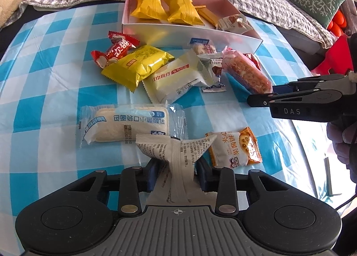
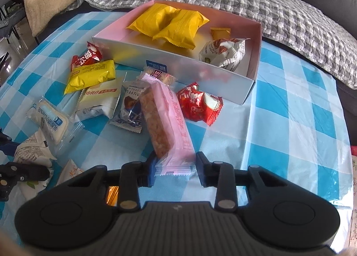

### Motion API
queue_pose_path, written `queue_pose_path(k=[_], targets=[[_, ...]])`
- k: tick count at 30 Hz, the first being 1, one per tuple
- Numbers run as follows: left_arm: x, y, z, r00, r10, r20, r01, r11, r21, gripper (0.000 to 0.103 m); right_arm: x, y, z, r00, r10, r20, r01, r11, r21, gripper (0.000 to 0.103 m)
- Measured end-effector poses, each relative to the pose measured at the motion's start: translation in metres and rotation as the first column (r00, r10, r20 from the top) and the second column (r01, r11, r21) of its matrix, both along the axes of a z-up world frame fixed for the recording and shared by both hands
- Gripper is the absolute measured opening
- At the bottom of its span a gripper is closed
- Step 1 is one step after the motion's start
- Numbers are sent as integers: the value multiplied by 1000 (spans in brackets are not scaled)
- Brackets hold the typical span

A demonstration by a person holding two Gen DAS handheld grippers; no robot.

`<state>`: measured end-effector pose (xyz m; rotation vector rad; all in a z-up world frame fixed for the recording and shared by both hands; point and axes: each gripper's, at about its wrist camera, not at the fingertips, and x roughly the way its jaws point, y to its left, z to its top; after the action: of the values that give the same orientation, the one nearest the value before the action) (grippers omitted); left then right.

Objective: Organize snacks
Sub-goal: 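Lift both held snacks toward the pink box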

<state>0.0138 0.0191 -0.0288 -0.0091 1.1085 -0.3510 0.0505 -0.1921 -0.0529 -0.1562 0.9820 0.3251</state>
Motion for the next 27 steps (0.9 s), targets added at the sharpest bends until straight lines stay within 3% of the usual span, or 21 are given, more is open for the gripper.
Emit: queue_pose_path(k=[8, 11, 14, 16, 23, 27], targets=[[-1, 0, 3, 1000, 1, 24, -1, 1000, 11, 31, -3, -7, 8, 992, -39, -122, 46, 998, 52, 28], [-1, -1, 3, 1000, -7, 28, 6, 1000, 17, 31, -6, -8, 10, 987, -25, -159, 38, 997, 74, 35], [-1, -1, 3, 1000, -8, 29, 8, 1000, 20, 31, -9, -8, 13, 991, -20, -131, 32, 995, 92, 53], [-2, -2, 3, 1000, -10, 30, 9, 1000, 23, 31, -6, -6, 15, 994, -16, -110, 27, 995, 98, 57], [-1, -5, 1, 999, -11, 30, 10, 999, 37, 31, 0, 5, 9, 996, 11, -85, -3, 995, 98, 51], [-2, -6, 2, 999, -12, 36, 11, 999, 44, 31, -3, 13, 3, 996, 33, -83, -29, 998, 50, 35]])
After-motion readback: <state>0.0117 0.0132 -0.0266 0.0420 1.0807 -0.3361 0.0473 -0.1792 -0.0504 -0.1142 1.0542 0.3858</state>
